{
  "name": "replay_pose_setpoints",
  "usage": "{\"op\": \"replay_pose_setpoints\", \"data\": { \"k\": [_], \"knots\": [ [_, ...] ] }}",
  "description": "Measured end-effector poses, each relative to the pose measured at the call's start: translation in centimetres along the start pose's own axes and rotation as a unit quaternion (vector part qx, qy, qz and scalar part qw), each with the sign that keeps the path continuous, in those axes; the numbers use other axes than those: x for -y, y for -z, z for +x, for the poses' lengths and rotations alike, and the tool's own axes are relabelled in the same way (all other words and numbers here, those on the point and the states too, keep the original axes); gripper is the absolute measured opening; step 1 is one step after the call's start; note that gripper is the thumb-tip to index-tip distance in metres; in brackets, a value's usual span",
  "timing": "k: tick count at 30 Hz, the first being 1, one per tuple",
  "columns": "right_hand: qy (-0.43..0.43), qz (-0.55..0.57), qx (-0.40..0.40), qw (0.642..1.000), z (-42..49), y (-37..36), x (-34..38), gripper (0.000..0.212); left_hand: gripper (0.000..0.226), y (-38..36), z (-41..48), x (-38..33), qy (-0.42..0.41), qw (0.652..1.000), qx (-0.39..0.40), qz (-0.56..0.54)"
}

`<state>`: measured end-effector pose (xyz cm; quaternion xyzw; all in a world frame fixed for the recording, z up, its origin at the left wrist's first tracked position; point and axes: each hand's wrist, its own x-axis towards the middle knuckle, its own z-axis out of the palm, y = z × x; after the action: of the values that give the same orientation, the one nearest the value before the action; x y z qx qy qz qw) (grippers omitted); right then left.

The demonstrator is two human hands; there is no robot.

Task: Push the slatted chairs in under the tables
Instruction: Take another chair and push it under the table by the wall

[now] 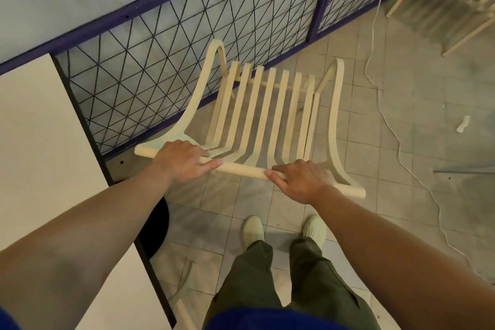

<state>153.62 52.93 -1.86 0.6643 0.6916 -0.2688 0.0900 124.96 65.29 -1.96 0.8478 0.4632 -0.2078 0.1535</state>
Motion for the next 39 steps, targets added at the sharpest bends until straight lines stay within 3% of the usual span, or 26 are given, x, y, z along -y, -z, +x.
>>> {"op": "replay_pose_setpoints", "data": {
  "k": [5, 8, 11, 14, 17, 19, 25, 31, 34, 36, 39],
  "knots": [
    [0.01, -0.01, -0.001, 1.0, -0.6, 0.1, -0.9, 0.092, 0.122, -0.3, -0.5, -1.0, 0.003, 1.0, -0.001, -0.017],
    [0.018, -0.018, 0.003, 1.0, -1.3, 0.2, -2.1, 0.084, 0.127, -0.5, -1.3, -2.6, 0.012, 1.0, 0.001, -0.028],
    [0.025, -0.033, 0.019, 0.999, -2.1, 0.5, -3.6, 0.075, 0.117, -0.5, -2.4, -4.9, 0.021, 0.999, 0.004, -0.024],
    [0.041, -0.039, 0.033, 0.998, -2.8, 0.9, -5.3, 0.08, 0.107, -0.6, -3.4, -7.4, 0.038, 0.999, 0.005, -0.025],
    [0.062, -0.056, 0.039, 0.996, -3.4, 1.3, -7.3, 0.083, 0.116, -1.1, -4.5, -10.0, 0.055, 0.998, 0.009, -0.04],
    [0.077, -0.068, 0.047, 0.994, -4.1, 1.6, -8.7, 0.081, 0.125, -1.5, -5.1, -12.1, 0.077, 0.995, 0.025, -0.053],
    [0.141, -0.103, 0.069, 0.982, -5.7, 3.2, -14.5, 0.061, 0.117, -3.0, -6.2, -20.4, 0.167, 0.982, 0.047, -0.079],
    [0.185, -0.127, 0.079, 0.971, -5.8, 4.0, -19.6, 0.07, 0.095, -4.6, -6.5, -27.0, 0.229, 0.964, 0.041, -0.126],
    [0.199, -0.135, 0.098, 0.966, -6.2, 4.7, -21.1, 0.075, 0.109, -4.6, -6.9, -29.7, 0.25, 0.957, 0.044, -0.141],
    [0.205, -0.135, 0.105, 0.964, -6.2, 5.0, -21.7, 0.091, 0.117, -4.2, -7.1, -30.9, 0.257, 0.953, 0.05, -0.15],
    [0.212, -0.137, 0.105, 0.962, -6.1, 5.0, -22.2, 0.108, 0.111, -4.2, -7.3, -31.9, 0.262, 0.95, 0.062, -0.158]
  ]
}}
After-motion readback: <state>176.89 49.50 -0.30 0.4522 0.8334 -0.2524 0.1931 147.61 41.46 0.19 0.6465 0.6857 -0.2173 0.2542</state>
